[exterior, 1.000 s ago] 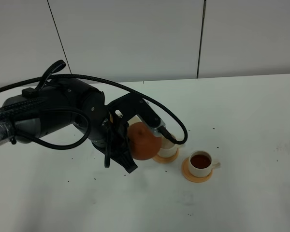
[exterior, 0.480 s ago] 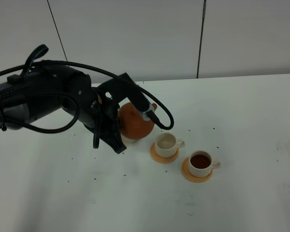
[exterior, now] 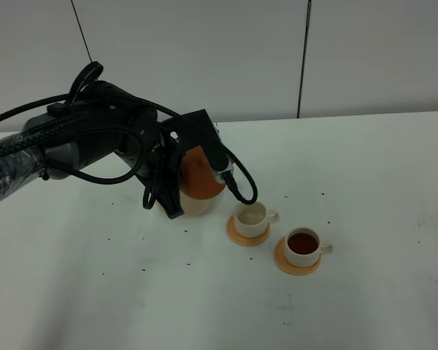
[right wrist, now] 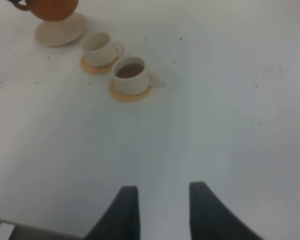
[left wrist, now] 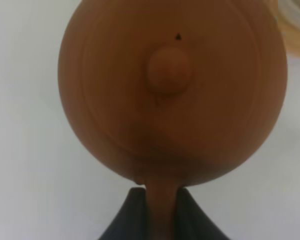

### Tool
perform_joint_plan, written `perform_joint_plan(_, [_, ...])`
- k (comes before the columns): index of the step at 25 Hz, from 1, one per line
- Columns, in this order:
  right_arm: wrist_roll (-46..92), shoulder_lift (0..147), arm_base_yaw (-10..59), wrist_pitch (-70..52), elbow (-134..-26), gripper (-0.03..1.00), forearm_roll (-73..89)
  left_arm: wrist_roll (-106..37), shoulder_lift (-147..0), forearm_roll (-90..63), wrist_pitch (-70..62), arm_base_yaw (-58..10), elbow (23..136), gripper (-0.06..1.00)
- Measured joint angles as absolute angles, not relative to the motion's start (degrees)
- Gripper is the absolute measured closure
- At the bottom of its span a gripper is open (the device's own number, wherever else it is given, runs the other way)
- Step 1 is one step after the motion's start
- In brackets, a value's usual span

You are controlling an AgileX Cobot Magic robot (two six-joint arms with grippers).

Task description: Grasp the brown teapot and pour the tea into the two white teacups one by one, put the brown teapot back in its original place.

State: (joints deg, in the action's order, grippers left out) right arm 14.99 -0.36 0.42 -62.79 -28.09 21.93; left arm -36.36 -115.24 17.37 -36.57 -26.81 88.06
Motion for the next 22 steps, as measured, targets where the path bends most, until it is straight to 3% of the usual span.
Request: perform_joint_plan(22, [15.0,-0.4,0.4,-62.8,-28.1,0.72,21.9,-59.2,-119.1,20.7,-26.8,-26.8,88.2,0.78])
